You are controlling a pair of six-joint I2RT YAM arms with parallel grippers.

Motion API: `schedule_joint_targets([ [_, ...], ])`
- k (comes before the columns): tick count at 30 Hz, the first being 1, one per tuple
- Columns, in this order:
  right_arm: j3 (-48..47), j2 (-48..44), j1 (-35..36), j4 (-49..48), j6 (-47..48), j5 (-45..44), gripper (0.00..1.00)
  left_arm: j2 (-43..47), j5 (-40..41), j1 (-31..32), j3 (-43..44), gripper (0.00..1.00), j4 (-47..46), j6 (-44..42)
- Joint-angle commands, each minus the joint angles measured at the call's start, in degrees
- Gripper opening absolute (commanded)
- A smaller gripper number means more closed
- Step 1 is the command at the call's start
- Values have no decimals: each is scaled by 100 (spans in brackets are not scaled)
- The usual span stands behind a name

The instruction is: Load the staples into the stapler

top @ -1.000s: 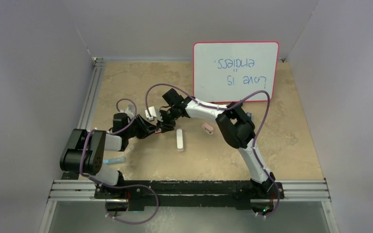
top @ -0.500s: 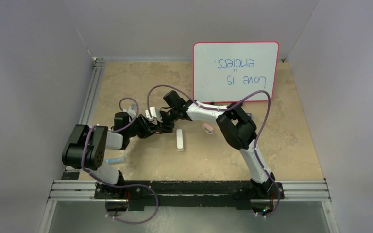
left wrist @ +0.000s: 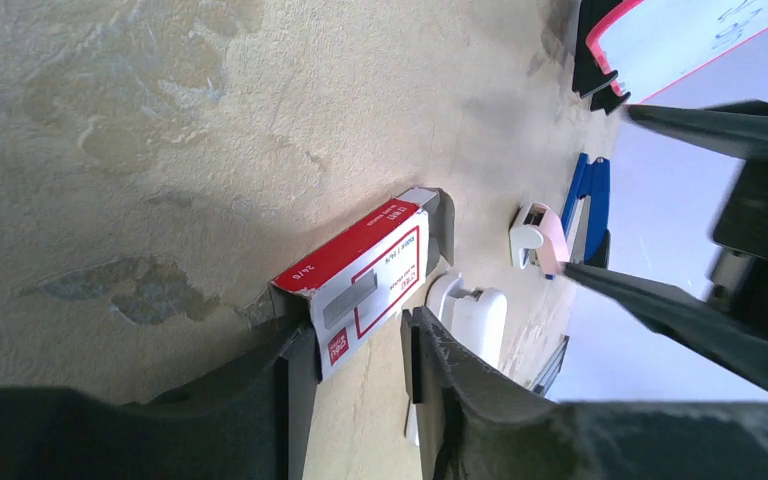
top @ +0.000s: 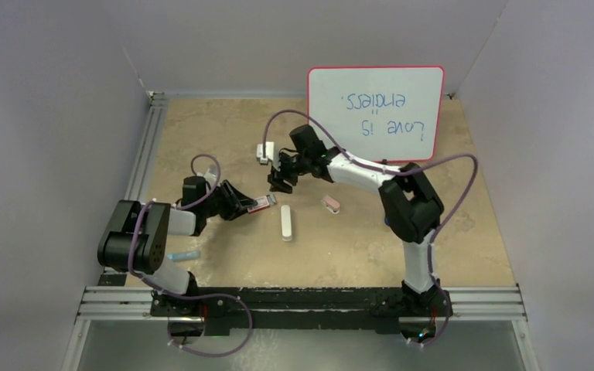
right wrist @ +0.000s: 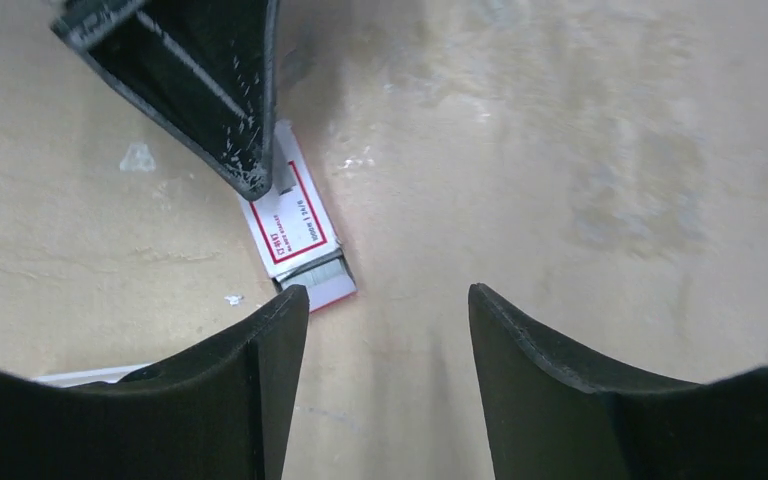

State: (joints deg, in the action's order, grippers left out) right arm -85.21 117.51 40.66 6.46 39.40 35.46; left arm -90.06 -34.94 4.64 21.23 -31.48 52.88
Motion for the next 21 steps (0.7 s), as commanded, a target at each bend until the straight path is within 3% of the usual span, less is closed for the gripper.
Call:
schedule_joint_targets([
  [1, 815, -1117, 60, -2117, -1905, -658, 62, 157, 155, 19, 84, 38, 233, -160],
  [5, 1390, -1718, 218, -3017, -3250, -1536, 60, 244, 276, 19, 83, 42, 424, -141],
  [11, 1507, -1776, 398, -3047, -4584, -2877, 57, 397, 379, 19, 23, 41, 534, -147],
  [17, 1081, -1175, 801, -2116, -5235, -4176, 57, 411, 375, 19, 16, 34, 553, -147],
  [21, 1030, -908, 939, -1754, -5440, -4341, 59, 416, 300, 19, -7, 34, 515, -154],
])
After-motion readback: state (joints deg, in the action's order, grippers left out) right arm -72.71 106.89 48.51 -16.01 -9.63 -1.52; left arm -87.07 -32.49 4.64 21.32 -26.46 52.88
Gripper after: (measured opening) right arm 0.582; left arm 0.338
